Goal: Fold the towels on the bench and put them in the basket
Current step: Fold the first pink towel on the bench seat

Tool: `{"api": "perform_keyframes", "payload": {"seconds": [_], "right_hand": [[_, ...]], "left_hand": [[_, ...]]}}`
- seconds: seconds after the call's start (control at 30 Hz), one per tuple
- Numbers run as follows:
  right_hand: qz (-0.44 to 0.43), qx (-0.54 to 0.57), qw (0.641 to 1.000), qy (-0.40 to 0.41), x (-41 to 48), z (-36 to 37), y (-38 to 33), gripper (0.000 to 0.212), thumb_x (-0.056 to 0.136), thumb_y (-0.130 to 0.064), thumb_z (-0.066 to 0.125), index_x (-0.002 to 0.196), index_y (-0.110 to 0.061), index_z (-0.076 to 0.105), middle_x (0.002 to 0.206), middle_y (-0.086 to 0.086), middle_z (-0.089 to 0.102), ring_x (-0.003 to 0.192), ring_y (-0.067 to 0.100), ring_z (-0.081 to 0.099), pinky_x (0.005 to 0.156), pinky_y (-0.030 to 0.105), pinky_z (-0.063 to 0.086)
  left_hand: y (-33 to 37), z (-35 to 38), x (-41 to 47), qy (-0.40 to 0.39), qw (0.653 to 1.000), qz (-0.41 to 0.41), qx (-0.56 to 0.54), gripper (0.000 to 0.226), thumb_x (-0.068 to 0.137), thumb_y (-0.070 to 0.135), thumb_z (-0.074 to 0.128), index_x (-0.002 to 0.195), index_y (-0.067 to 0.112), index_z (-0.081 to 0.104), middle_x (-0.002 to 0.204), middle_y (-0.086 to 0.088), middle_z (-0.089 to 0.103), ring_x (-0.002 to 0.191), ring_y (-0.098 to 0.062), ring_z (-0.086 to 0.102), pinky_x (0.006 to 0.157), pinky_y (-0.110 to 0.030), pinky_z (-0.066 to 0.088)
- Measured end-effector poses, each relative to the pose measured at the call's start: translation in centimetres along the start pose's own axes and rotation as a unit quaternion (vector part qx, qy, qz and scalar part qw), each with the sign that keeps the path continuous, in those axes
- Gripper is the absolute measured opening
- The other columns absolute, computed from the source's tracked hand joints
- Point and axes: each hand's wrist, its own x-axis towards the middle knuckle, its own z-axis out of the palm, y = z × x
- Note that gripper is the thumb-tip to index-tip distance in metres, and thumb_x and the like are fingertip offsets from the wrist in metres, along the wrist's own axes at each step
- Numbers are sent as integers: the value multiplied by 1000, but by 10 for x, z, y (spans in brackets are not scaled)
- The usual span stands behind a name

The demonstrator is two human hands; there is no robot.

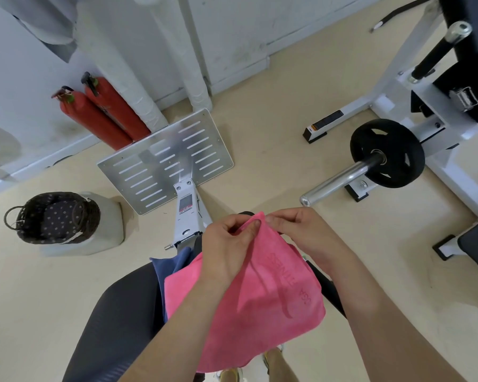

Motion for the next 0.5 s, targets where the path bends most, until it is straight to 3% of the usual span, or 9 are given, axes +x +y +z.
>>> {"api": "perform_keyframes", "payload": {"seconds": [0.1,0.2,0.3,0.4,0.5], "right_hand": [[-13,28,999,29,-4,4,-1,13,79,-15,76,91,-11,74,85,10,75,79,16,71,77,27,57],[-36,5,998,43,-4,7,-2,9,80,-8,74,80,-16,72,78,8,74,70,10,68,72,26,55],[-48,-47,996,64,-5,1,-6,9,83,-6,72,80,-15,71,80,6,74,70,6,64,71,25,51],[-65,-94,989,94,-10,-9,-16,14,82,-4,71,76,-17,69,76,3,71,62,0,58,65,22,47],[-64,-112,985,111,-16,-16,-28,15,84,-1,67,76,-14,66,71,4,68,63,10,60,71,40,58]], "left_hand": [[1,1,-2,-4,1000,14,7,23,81,17,73,72,37,69,72,19,71,69,2,63,69,-19,50],[3,-1,-3,-15,999,21,23,19,81,18,73,72,34,69,67,20,68,65,3,60,64,-15,46],[-4,-21,-5,-47,992,18,114,9,81,21,73,73,26,71,60,14,64,56,3,53,57,-12,40],[-20,-65,-12,-122,945,23,302,13,82,34,70,73,25,68,57,10,58,57,0,51,54,-13,35],[-36,-112,-28,-162,866,-10,473,29,79,54,55,73,27,63,62,5,56,59,-5,50,59,-25,40]]}}
